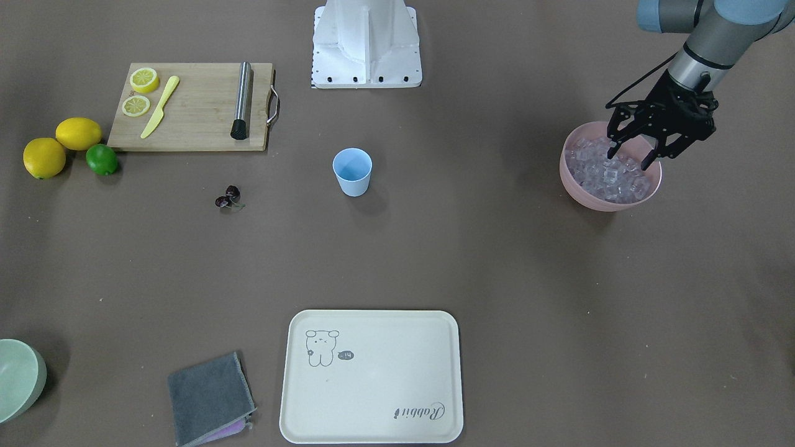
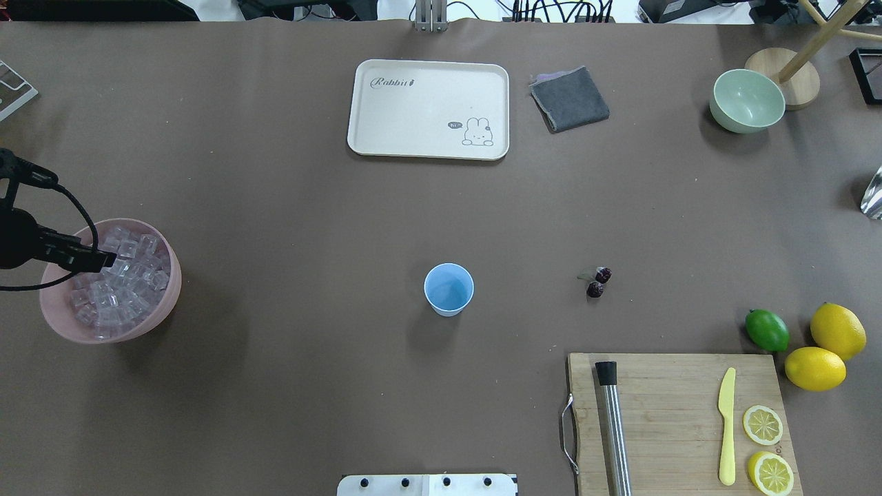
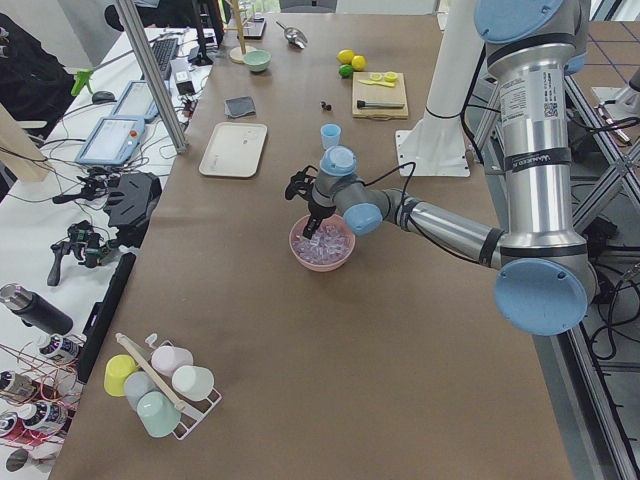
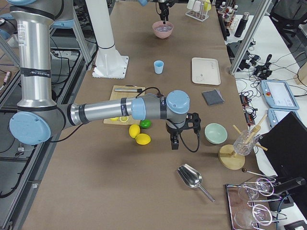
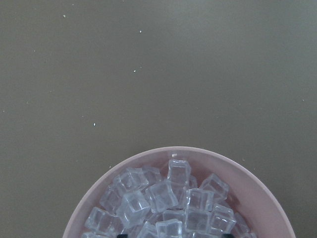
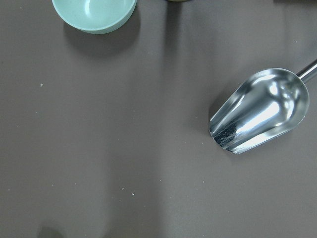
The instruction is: Put ice and cherries in cup
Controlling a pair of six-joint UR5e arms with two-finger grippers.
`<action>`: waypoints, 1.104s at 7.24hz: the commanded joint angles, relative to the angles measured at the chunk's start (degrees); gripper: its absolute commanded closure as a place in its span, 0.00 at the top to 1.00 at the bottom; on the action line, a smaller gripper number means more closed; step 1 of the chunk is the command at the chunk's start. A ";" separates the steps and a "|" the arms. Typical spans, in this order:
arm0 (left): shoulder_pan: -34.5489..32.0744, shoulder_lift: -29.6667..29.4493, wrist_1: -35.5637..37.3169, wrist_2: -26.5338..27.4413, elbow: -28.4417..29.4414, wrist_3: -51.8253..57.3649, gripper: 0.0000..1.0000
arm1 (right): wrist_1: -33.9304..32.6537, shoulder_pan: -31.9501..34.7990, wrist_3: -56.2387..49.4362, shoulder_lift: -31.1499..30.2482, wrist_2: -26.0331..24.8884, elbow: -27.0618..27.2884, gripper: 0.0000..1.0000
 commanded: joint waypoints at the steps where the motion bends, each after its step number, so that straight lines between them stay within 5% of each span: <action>1: 1.46 -1.50 -0.07 0.16 2.04 0.11 0.72 | 0.00 0.00 0.00 -0.25 0.00 -0.03 1.00; 8: 2.25 -1.60 -0.07 1.31 3.81 3.18 0.69 | 0.00 0.00 0.00 -1.66 0.00 0.05 1.00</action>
